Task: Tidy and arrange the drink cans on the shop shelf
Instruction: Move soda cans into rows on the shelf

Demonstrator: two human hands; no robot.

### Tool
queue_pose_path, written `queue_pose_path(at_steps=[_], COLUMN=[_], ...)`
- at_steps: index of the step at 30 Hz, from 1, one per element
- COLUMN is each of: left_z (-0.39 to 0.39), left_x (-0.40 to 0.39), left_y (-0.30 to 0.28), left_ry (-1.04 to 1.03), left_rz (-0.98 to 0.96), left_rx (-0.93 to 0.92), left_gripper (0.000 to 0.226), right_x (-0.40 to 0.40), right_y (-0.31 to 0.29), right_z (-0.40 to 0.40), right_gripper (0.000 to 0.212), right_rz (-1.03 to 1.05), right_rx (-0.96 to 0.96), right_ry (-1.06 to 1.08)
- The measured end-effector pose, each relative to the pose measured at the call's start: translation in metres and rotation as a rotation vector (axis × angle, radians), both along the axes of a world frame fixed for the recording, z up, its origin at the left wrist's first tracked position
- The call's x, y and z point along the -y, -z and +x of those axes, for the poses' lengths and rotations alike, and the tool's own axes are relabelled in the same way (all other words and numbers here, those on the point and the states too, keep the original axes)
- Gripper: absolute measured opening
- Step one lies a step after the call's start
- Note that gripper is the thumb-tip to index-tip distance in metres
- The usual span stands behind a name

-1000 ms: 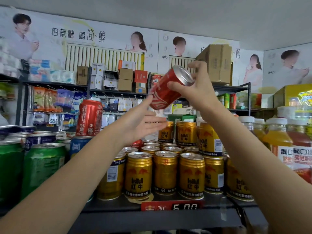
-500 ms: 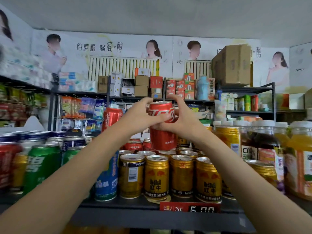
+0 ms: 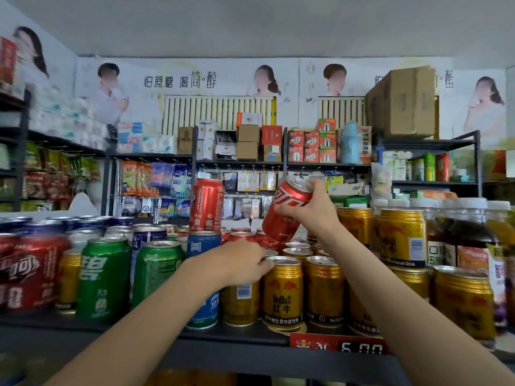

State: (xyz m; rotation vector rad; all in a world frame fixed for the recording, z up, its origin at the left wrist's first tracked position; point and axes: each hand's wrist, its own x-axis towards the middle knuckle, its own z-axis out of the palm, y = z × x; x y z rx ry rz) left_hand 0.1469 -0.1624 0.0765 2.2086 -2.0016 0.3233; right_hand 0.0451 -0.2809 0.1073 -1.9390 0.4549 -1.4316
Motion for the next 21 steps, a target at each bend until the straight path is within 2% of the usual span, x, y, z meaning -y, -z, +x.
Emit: queue_pose_path(at_steps=[3,7,11,13,16,18,21], left_z=[0.002,0.012,0.011,0.008,0.012,0.017,0.016], left_x=[0.004,0.004,0.001,-0.005,-0.015,-0.018,-0.017], left_y=[0.007,0.014,0.014,0.013,0.008,0.006,0.007], left_ry=[0.024,0.063,0.061,-0.004,-0.129,-0.163,-0.118], left_rz=[0.069,-0.001,-0.036,-0.016,-0.064,-0.091,-0.151], left_rx=[-0.065,0.013,0.018,0.127,0.479,0.522,0.504], left_gripper=[0.052,0.064,0.068,0.070,0.056,0.043,0.040], right_x=[0.002,-0.001,-0.017,-0.026,-0.041,-0.050,-0.058], right_y=[0.004,0.008,-0.002,-0.006,-0.007,-0.001,0.013], right_z=[0.006,0.003,-0.013,-0.027,-0.048,-0.055,-0.057], right_gripper=[0.073,0.070,0.067,0.063,0.058,0.061,0.059], right_rz=[-0.001,0.004,0.012,0.012,-0.020,-0.058,-0.123], right_rx=[-0.022,0.031,0.101,0.108,-0.011,-0.139,-0.249], right_ry=[0.026,0.021,-0.053,-0.103,-0.170,-0.193,-0.147])
